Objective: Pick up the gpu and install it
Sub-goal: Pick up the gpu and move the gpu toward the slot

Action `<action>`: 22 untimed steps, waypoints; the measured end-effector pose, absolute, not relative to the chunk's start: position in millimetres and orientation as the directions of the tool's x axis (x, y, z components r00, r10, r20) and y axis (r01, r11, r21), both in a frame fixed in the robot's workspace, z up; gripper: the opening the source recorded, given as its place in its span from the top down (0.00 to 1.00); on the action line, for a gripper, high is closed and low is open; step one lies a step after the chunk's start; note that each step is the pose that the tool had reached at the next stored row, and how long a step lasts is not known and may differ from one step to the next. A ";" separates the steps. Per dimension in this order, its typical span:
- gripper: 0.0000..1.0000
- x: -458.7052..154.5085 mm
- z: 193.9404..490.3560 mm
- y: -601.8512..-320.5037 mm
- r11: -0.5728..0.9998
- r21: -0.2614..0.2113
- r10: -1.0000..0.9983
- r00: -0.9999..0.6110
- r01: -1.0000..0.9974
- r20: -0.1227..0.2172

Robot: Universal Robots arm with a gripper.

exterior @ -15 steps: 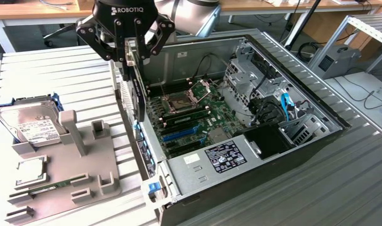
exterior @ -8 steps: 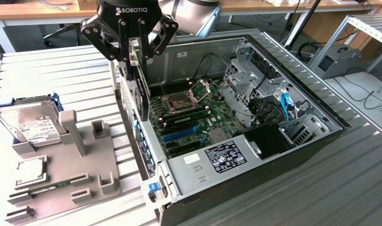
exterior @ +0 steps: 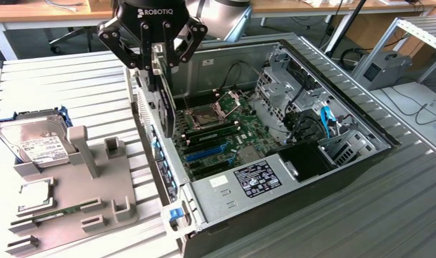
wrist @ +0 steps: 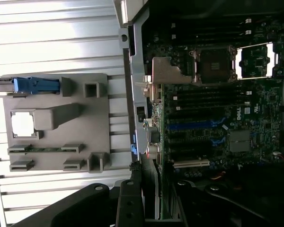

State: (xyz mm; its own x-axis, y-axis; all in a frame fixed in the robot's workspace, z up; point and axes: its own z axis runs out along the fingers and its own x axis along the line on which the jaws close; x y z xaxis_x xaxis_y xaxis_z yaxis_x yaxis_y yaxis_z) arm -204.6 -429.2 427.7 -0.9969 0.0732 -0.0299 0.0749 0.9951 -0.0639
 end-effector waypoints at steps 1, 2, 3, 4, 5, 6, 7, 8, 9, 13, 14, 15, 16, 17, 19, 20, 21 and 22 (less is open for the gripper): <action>0.71 -203.8 427.6 -429.2 0.995 -0.064 0.073 -0.997 0.075 -0.030; 0.71 -203.0 427.5 -429.2 0.995 -0.064 0.073 -0.997 0.075 -0.030; 0.71 -202.1 427.4 -429.2 0.995 -0.064 0.073 -0.997 0.075 -0.030; 0.71 -201.3 427.3 -429.2 0.995 -0.064 0.073 -0.997 0.075 -0.030; 0.71 -200.6 427.2 -429.2 0.995 -0.064 0.073 -0.997 0.075 -0.030; 0.71 -199.9 427.1 -429.2 0.995 -0.064 0.073 -0.997 0.075 -0.030; 0.71 -199.1 427.0 -429.2 0.995 -0.064 0.073 -0.997 0.075 -0.030; 0.71 -197.1 426.7 -429.2 0.995 -0.065 0.073 -0.997 0.075 -0.030; 0.71 -195.4 426.4 -429.2 0.995 -0.065 0.073 -0.997 0.075 -0.030; 0.71 -191.9 425.8 -429.2 0.995 -0.065 0.073 -0.997 0.075 -0.030; 0.71 -191.3 425.7 -429.2 0.995 -0.066 0.073 -0.997 0.075 -0.030; 0.71 -190.6 425.6 -429.2 0.995 -0.066 0.073 -0.997 0.075 -0.030; 0.71 -190.0 425.4 -429.2 0.995 -0.066 0.073 -0.997 0.075 -0.030; 0.71 -189.1 425.3 -429.2 0.995 -0.066 0.073 -0.997 0.075 -0.030; 0.71 -187.5 424.9 -429.2 0.995 -0.066 0.073 -0.997 0.075 -0.030; 0.71 -186.7 424.8 -429.2 0.995 -0.067 0.073 -0.997 0.075 -0.030; 0.71 -185.8 424.6 -429.2 0.995 -0.067 0.073 -0.997 0.075 -0.030; 0.71 -184.9 424.4 -429.2 0.995 -0.067 0.073 -0.997 0.075 -0.030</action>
State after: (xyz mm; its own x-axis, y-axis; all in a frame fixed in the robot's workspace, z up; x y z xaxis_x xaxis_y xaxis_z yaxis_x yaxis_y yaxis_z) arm -184.9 -429.2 424.4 -0.9969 0.0731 -0.0302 0.0750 0.9949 -0.0671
